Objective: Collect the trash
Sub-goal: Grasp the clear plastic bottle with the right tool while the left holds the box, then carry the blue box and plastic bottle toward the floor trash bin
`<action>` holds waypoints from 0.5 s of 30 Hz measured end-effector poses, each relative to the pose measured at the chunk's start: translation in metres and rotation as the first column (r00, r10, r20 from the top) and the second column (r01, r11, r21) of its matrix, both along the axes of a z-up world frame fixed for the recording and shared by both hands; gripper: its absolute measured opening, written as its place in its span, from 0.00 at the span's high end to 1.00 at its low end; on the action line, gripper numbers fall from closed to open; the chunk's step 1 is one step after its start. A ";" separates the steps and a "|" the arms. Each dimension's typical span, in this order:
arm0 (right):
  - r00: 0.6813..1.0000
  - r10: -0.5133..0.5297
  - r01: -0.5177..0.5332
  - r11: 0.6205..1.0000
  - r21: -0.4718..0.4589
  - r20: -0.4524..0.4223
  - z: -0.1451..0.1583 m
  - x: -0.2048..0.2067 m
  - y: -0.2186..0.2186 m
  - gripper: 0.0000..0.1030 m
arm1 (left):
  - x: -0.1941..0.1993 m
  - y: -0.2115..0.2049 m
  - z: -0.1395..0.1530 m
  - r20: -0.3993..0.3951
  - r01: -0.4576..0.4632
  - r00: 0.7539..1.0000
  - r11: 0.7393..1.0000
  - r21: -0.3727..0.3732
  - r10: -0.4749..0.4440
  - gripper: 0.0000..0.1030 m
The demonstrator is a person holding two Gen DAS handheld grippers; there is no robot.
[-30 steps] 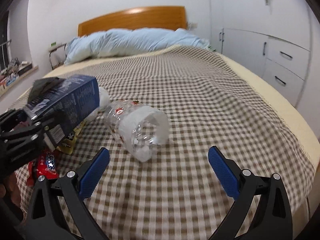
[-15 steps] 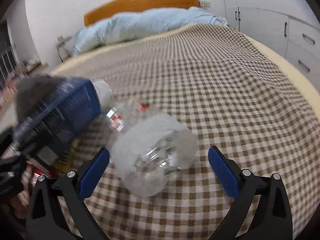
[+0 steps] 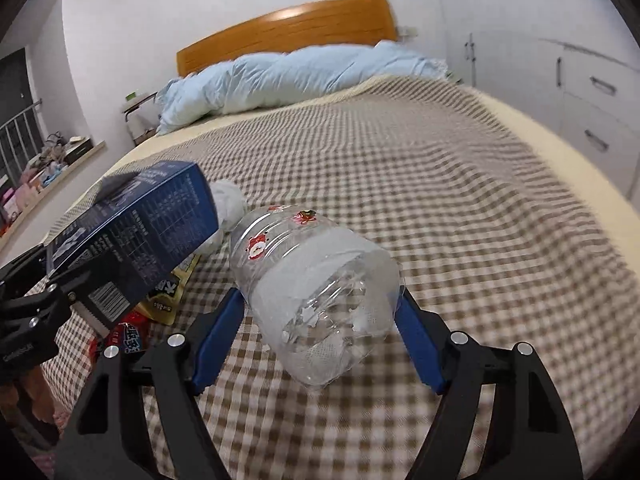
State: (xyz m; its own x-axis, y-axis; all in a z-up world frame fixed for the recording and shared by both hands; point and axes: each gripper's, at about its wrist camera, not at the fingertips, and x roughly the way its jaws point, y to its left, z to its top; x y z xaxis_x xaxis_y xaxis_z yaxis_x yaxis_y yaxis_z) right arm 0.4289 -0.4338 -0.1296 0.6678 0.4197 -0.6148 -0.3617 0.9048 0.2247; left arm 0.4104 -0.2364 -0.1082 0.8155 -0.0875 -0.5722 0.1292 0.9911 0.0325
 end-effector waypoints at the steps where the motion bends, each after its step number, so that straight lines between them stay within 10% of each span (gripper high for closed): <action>1: 1.000 -0.011 0.011 1.000 -0.005 0.011 0.006 -0.003 -0.002 0.29 | -0.007 -0.002 0.006 0.003 0.010 1.000 1.000 -0.002 -0.010 0.43; 15: 0.985 -0.055 0.080 0.986 -0.148 0.164 0.055 -0.118 0.021 0.29 | -0.108 0.002 0.049 0.000 0.095 0.996 0.995 -0.026 -0.095 0.43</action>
State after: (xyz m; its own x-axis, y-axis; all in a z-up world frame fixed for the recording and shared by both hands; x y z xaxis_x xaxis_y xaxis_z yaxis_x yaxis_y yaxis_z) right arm 0.3112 -0.4124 -0.0747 0.7855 0.2789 -0.5524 -0.3182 0.9477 0.0259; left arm 0.3021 -0.2346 -0.0588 0.8020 -0.1789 -0.5699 0.2224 0.9749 0.0069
